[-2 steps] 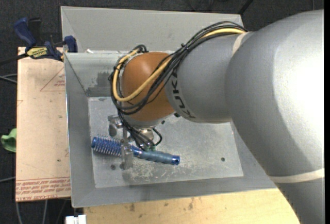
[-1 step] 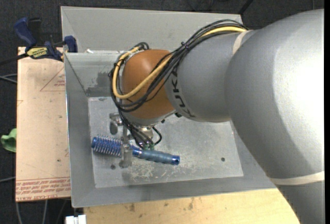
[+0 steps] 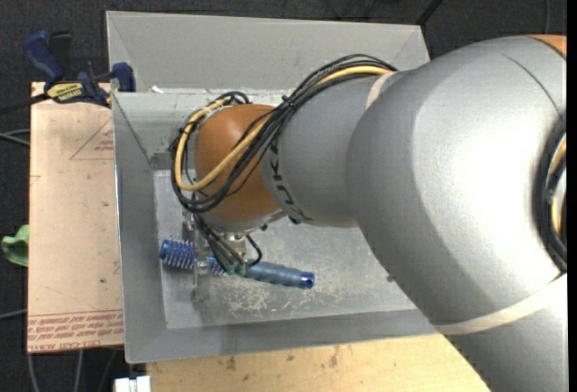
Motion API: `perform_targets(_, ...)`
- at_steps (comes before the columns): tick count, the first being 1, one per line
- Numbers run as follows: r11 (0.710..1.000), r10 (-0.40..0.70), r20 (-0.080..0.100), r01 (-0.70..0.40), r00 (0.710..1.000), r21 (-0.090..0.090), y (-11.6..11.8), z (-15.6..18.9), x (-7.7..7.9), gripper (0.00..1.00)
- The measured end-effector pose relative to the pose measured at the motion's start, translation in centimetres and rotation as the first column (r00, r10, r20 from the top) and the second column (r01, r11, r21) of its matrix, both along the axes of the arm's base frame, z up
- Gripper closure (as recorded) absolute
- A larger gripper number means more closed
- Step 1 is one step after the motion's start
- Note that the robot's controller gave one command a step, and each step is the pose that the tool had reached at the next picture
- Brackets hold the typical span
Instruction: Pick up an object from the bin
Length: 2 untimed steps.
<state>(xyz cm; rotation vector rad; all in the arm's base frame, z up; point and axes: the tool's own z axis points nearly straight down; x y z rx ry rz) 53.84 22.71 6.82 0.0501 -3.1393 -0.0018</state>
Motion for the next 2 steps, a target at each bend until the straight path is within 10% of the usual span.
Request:
perform_targets(1, 1.000, 0.000, 0.002, 0.000, 1.000, 0.000, 0.06, 0.01, 0.03, 0.00)
perform_targets(2, 1.000, -0.001, 0.001, 0.001, 1.000, 0.000, 0.03, -0.06, -0.01, 1.00)
